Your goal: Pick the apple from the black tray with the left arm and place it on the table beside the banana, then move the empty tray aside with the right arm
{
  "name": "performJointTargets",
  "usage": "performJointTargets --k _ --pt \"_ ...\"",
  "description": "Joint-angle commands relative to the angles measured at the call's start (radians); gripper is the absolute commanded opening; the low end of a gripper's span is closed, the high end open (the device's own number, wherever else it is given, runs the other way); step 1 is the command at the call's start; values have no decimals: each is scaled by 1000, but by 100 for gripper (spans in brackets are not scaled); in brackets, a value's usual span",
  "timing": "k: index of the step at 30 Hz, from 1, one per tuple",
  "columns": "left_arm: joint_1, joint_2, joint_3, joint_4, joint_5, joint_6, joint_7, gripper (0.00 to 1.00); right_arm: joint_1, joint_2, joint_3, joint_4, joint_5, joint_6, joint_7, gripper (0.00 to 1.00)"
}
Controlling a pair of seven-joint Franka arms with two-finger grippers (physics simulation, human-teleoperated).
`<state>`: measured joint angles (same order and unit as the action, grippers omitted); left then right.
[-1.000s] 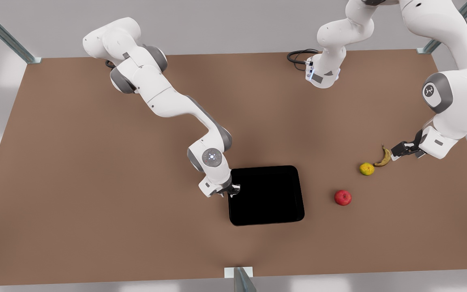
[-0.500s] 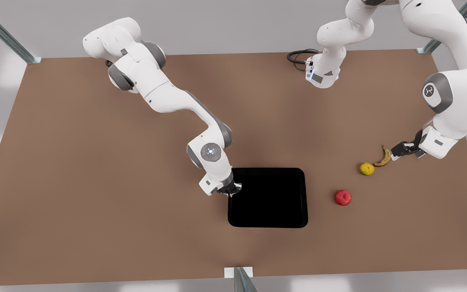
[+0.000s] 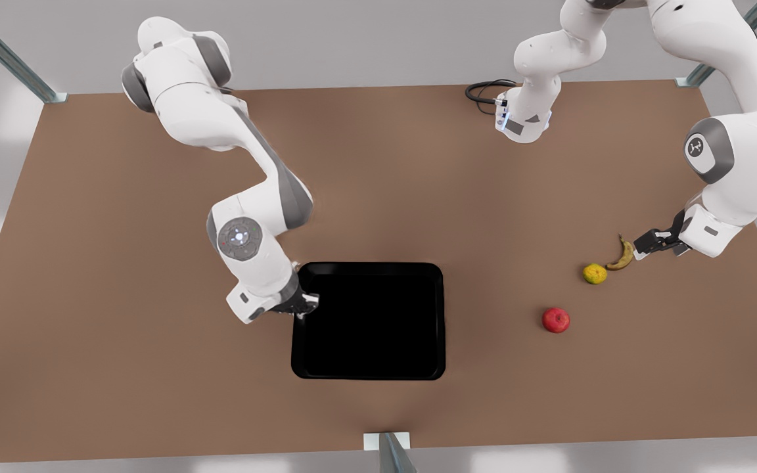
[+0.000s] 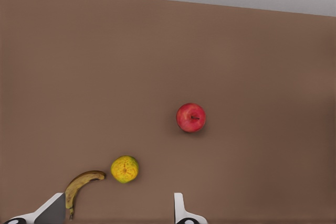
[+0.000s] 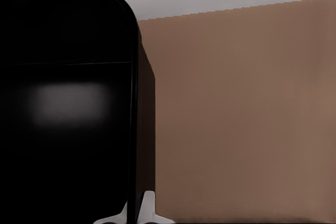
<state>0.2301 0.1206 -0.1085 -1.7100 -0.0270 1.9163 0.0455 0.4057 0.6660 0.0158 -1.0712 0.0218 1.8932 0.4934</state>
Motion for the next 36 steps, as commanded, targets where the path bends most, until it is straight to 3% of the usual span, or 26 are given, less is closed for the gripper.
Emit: performJointTargets --k 1,15,31,33,34,35,36 --pt "0 -1 0 1 1 0 -1 100 -13 -17 -62 0 89 -190 -565 14" --pt "-2 1 0 0 1 0 -1 100 -28 -36 -632 -10 426 -345 -1239 14" --pt "-25 17 -8 46 53 -23 -27 100 -100 161 -669 -18 449 -218 -1260 19" --pt "-26 21 -8 44 58 -28 -16 100 -100 161 -669 -18 451 -217 -1256 41" --pt "-25 21 -8 44 59 -28 4 100 -100 162 -669 -18 460 -217 -1251 74" --pt "-25 21 -8 44 59 -28 2 100 -105 162 -669 -18 486 -218 -1251 91" --pt "-25 21 -8 44 61 -28 2 100 -107 161 -669 -18 487 -218 -1253 98"
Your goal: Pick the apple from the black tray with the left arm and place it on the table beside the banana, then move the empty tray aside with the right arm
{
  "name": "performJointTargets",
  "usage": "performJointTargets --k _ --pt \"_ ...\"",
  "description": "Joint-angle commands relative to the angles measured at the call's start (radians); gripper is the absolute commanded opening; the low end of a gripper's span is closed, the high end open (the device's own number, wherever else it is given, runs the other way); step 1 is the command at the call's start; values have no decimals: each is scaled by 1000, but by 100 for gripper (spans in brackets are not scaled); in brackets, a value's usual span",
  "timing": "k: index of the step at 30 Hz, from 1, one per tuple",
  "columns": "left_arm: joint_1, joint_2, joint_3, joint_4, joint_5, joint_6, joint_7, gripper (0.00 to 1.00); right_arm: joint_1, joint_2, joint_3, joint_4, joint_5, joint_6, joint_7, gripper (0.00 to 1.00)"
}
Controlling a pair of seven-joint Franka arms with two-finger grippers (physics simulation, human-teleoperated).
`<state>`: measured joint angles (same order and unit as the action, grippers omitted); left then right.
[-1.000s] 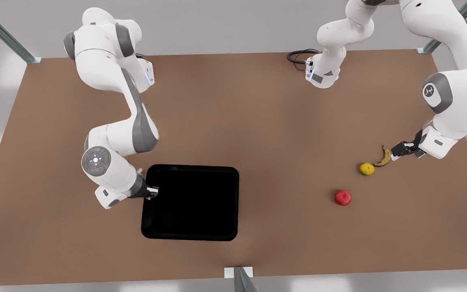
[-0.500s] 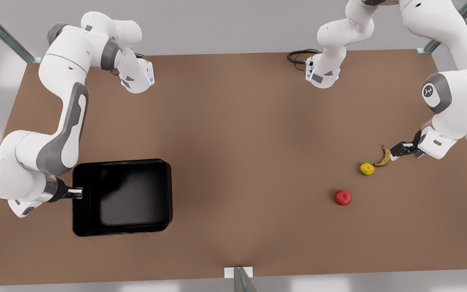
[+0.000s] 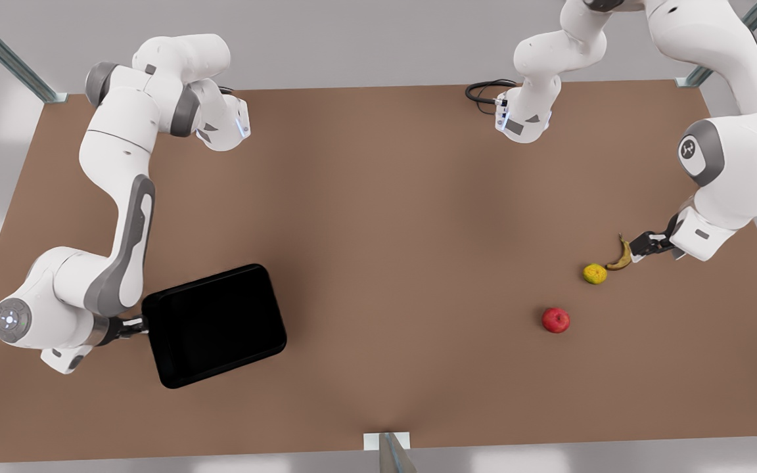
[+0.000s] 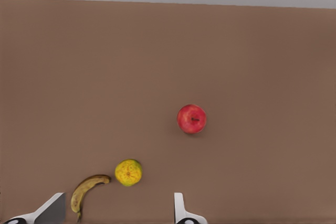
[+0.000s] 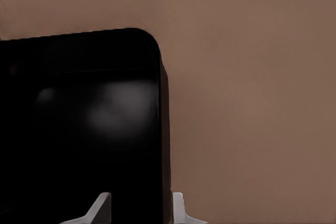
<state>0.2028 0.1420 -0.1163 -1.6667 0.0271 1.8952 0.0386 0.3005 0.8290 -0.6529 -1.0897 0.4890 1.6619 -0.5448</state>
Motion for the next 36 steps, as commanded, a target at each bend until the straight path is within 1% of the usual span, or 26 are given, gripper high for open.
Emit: performJointTargets --k 1,3,4,6,7,8,9,10,11,13,16,36 --pt "3 -1 0 1 8 -7 9 100 0 -2 -1 1 20 12 -213 100" --pt "3 -1 0 1 8 -7 9 100 6 -42 10 8 20 -14 -169 100" --pt "3 1 1 1 8 -7 9 100 8 -71 42 14 14 -71 -107 100" --pt "3 1 0 1 8 -7 7 100 5 -179 171 17 -33 -110 34 100" --pt "3 1 0 1 8 -7 7 100 -26 -217 274 17 -104 -110 95 100" --pt "3 1 0 1 8 -7 7 100 -116 -261 475 19 -243 -108 186 100" --pt "3 1 0 1 10 -7 7 100 -195 -274 642 19 -374 -103 252 100" --pt "3 1 0 1 10 -7 7 100 -239 -300 717 17 -472 -105 310 100" --pt "3 1 0 1 10 -7 7 100 -241 -301 697 17 -494 -110 304 100" --pt "3 1 0 1 10 -7 7 100 -239 -315 702 19 -486 -110 371 100" --pt "3 1 0 1 11 -7 7 100 -244 -294 710 17 -494 15 370 100" --pt "3 2 0 1 10 -7 10 100 -241 -294 711 17 -523 -4 370 100"
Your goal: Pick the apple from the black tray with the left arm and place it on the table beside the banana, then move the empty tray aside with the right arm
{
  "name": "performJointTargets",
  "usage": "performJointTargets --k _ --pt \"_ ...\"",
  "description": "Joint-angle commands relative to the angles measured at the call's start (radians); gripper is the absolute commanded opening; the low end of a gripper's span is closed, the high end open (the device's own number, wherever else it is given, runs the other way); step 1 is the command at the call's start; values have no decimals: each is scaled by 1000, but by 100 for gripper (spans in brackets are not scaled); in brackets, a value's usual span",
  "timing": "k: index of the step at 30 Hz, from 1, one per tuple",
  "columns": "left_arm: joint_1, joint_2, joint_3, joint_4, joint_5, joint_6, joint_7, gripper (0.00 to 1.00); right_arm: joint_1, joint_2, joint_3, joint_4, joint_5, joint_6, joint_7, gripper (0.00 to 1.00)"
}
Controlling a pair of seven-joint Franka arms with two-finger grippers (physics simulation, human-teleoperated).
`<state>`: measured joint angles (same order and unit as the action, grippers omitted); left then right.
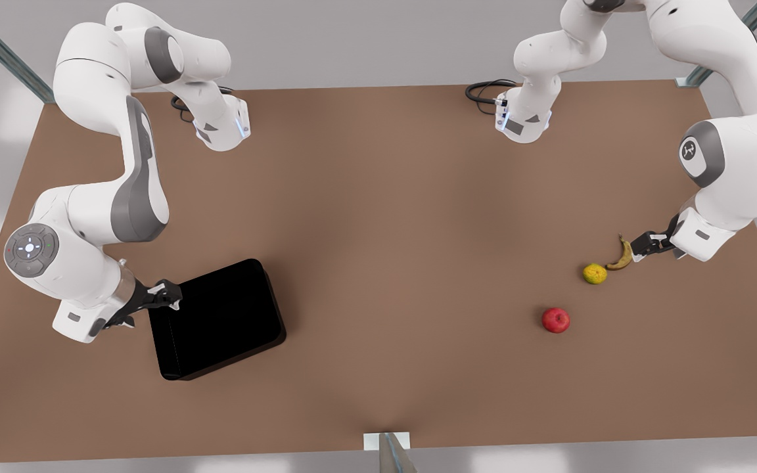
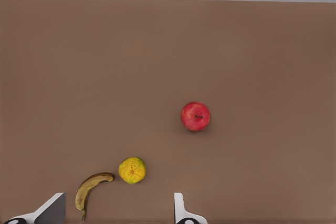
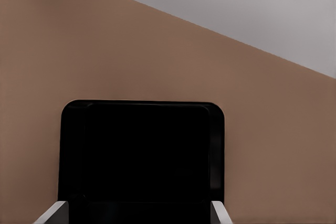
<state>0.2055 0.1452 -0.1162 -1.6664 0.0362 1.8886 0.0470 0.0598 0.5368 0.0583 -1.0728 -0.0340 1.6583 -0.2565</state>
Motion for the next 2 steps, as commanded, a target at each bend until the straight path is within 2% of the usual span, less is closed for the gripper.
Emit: performJointTargets --k 1,2 --pt "0 -1 0 1 1 0 2 100 0 -1 0 1 0 0 80 100" --pt "-1 -1 0 -3 1 -2 1 100 0 -1 0 1 0 0 82 100"
